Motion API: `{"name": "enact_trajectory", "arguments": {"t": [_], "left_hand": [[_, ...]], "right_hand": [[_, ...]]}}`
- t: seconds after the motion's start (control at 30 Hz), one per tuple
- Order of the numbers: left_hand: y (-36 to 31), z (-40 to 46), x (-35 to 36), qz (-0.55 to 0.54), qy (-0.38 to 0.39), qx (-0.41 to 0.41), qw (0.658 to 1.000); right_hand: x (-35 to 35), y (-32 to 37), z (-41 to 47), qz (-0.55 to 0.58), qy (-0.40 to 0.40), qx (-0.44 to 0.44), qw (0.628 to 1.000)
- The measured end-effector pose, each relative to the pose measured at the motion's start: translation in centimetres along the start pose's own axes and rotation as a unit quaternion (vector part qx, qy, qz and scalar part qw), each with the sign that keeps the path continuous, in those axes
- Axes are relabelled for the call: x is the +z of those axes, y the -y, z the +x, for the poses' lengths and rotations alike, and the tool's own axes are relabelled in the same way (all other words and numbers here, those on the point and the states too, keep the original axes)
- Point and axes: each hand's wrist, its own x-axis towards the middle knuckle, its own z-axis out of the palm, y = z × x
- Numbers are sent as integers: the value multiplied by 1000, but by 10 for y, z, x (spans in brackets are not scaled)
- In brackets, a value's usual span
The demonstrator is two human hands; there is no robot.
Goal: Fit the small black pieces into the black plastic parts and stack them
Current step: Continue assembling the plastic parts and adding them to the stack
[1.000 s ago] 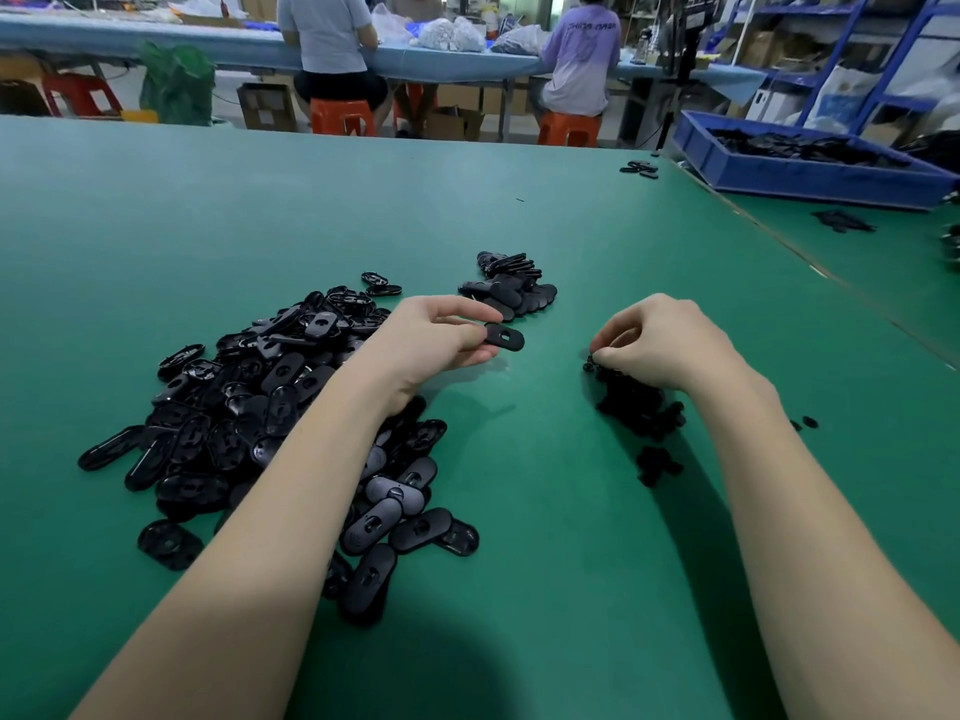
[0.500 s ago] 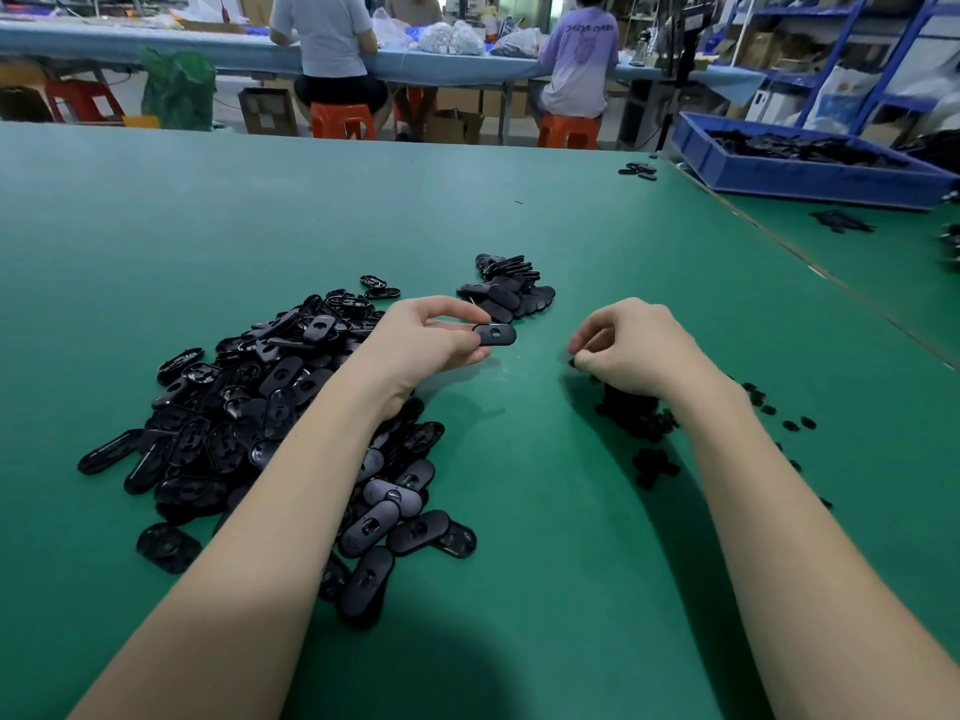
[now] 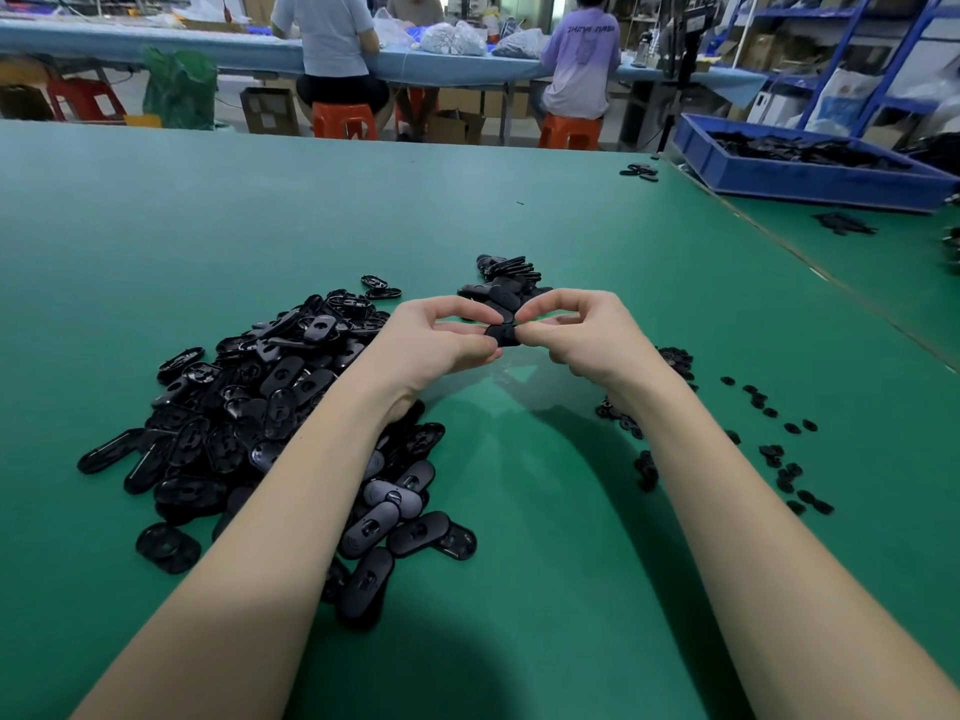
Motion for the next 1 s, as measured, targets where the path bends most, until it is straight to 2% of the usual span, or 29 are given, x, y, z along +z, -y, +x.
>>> {"name": "enact_trajectory", "arguments": {"t": [0.27, 0.53, 0.7, 0.83, 1.0], "left_hand": [[0, 0, -1, 7, -2, 6, 1000], [-4, -3, 1, 65, -11, 19, 998], [-7, -1, 1, 57, -1, 23, 998], [-9, 0, -4, 18, 28, 12, 999], [-7, 0, 4, 66, -19, 11, 998]], "right_hand": [[6, 0, 1, 2, -14, 23, 1000], [3, -1, 1, -26, -17, 18, 999], [-5, -3, 2, 19, 2, 37, 999], [-5, -7, 0, 63, 52, 59, 995], [2, -8, 1, 49, 40, 38, 997]]}}
